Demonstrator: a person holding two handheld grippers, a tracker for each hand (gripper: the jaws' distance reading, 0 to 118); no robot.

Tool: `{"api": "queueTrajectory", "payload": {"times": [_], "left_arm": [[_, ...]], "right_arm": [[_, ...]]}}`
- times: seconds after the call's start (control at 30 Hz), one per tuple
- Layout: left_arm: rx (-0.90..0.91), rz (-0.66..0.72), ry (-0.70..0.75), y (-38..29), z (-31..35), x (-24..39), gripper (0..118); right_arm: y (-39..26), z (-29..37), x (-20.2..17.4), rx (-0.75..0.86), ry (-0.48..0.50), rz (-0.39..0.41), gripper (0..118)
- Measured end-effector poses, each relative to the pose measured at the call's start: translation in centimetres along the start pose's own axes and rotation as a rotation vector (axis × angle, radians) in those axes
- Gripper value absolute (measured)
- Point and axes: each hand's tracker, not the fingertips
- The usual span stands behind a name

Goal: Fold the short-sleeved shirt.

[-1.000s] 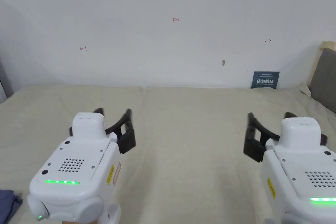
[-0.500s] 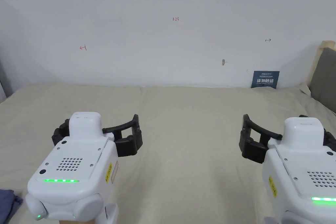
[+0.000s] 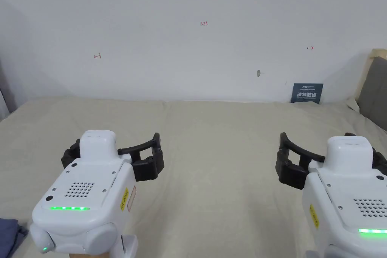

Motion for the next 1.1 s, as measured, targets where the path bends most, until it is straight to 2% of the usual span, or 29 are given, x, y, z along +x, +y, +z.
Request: {"api": "queueTrajectory", "payload": {"times": [1.1], "left_arm": [[0.008, -0.011, 0.008, 0.09, 0.53, -0.21, 118]], "right_arm": [[0.02, 0.12, 0.25, 0.009, -0.003, 0.003, 101]]}}
